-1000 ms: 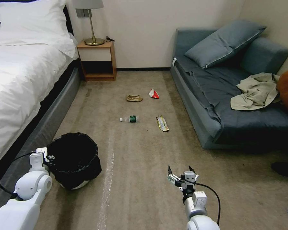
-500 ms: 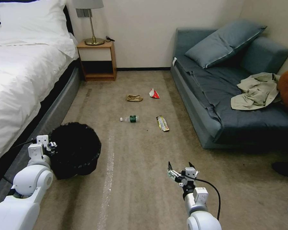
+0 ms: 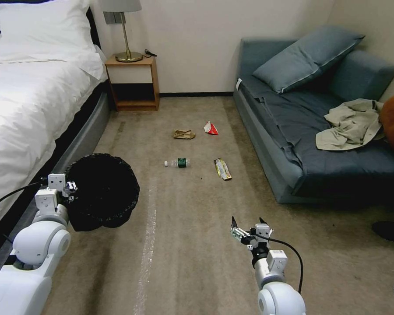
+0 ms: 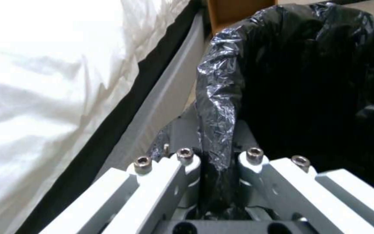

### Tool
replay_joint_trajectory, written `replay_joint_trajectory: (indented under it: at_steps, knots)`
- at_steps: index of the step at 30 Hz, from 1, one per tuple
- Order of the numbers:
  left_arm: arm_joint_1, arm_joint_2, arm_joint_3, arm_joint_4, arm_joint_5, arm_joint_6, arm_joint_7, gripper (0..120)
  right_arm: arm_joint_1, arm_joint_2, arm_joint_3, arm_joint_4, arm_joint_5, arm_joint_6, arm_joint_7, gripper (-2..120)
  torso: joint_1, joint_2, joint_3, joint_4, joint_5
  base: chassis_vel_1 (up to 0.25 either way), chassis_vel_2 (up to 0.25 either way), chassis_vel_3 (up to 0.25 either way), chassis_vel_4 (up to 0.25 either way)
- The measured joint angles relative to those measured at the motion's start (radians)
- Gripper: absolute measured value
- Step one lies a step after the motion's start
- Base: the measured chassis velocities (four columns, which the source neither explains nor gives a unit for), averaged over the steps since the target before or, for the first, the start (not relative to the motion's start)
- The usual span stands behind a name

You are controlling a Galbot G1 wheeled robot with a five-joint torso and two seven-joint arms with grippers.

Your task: Pick up the trash bin, then pick up the garbage on the floor and place it into the trash bin.

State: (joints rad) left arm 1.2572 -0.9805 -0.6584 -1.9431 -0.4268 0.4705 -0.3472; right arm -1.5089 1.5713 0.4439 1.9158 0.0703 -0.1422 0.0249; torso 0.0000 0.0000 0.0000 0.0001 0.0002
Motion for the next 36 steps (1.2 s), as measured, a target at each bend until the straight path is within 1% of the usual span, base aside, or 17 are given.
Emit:
replay_joint_trajectory:
  at_steps: [10, 12, 13, 14, 16, 18, 29, 36]
  knots:
    - [0.011, 0.0, -0.006, -0.027, 0.018, 0.001, 0.004, 5, 0.032, -0.042, -0.003, -0.01, 0.024, -0.025, 0.001, 100, 0.0, 0.0, 0.0, -0.0001, 0.0, 0.0, 0.0, 0.0, 0.0]
    - [0.013, -0.003, -0.006, -0.027, 0.031, 0.003, 0.005, 5, 0.042, -0.066, -0.002, -0.014, 0.035, -0.034, 0.001, 100, 0.0, 0.0, 0.0, 0.0, -0.0001, 0.0, 0.0, 0.0, 0.0]
    - [0.013, -0.003, -0.006, -0.027, 0.031, 0.003, 0.005, 5, 0.042, -0.066, -0.002, -0.014, 0.035, -0.034, 0.001, 100, 0.0, 0.0, 0.0, 0.0, -0.0001, 0.0, 0.0, 0.0, 0.0]
    - [0.015, -0.006, -0.006, -0.027, 0.04, 0.002, 0.007, 5, 0.049, -0.085, -0.001, -0.018, 0.043, -0.038, 0.002, 100, 0.0, 0.0, 0.0, -0.0001, -0.0001, 0.0, 0.0, 0.0, 0.0]
    - [0.017, -0.007, -0.005, -0.027, 0.044, 0.003, 0.008, 5, 0.051, -0.093, 0.0, -0.02, 0.047, -0.041, 0.002, 100, 0.0, 0.0, 0.0, 0.0, -0.0002, 0.0, 0.0, 0.0, 0.0]
    - [0.02, -0.011, -0.005, -0.027, 0.056, 0.002, 0.013, 5, 0.064, -0.121, 0.0, -0.024, 0.068, -0.054, 0.004, 100, 0.0, 0.0, 0.0, -0.0001, -0.0002, 0.0, 0.0, 0.0, 0.0]
    - [0.024, -0.021, -0.005, -0.023, 0.085, -0.003, 0.017, 5, 0.111, -0.172, -0.009, -0.048, 0.119, -0.085, 0.008, 100, 0.0, 0.0, 0.0, -0.0001, -0.0002, 0.0, 0.0, 0.0, 0.0]
    - [0.022, -0.022, -0.006, -0.022, 0.091, -0.003, 0.018, 5, 0.126, -0.186, -0.016, -0.064, 0.139, -0.09, 0.008, 100, 0.0, 0.0, 0.0, -0.0002, -0.0002, 0.0, 0.0, 0.0, 0.0]
